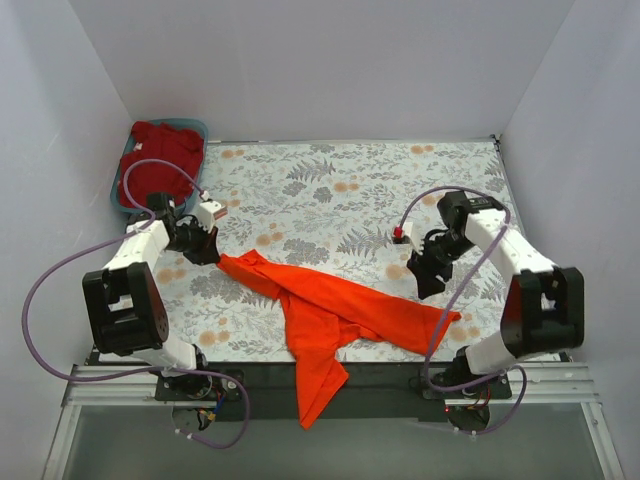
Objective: Fold and stack the t-shirts
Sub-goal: Flatten the tshirt out
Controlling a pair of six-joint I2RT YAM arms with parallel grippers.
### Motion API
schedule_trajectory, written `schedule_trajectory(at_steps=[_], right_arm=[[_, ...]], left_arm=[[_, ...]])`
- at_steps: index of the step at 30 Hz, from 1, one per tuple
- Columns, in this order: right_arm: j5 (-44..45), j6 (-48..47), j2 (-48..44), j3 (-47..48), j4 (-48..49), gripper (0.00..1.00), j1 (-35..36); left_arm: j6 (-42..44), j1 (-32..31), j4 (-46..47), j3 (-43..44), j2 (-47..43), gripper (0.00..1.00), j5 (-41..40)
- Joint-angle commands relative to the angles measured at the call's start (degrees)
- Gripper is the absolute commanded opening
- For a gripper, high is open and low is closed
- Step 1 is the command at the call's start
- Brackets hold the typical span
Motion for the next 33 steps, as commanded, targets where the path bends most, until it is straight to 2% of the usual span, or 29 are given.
schedule_trajectory(at_steps=[1, 10, 16, 26, 33], right_arm=[[-4.74, 9.71, 11.30, 3.72, -1.90, 0.57, -2.67], [-7.03, 18.60, 22.84, 3.74, -2.34, 0.58, -3.38], [-6.16, 21.49, 26.37, 3.39, -1.12, 0.58, -3.38], [0.26, 23.08, 24.53, -0.04, 1.00, 0.58, -6.90], [-5.27, 23.17, 25.67, 1.01, 0.65, 0.57, -6.02]], left_arm=[[1.42, 0.03, 0.63, 3.51, 0.65, 0.00, 0.73], [1.42, -0.06, 0.98, 3.96, 0.74, 0.00, 1.08], [1.42, -0.06, 1.68, 2.73, 0.48, 0.00, 0.91], [2.21, 0.03, 1.16, 2.46, 0.39, 0.00, 1.17], [1.24, -0.06, 1.69, 2.29, 0.74, 0.00, 1.87]])
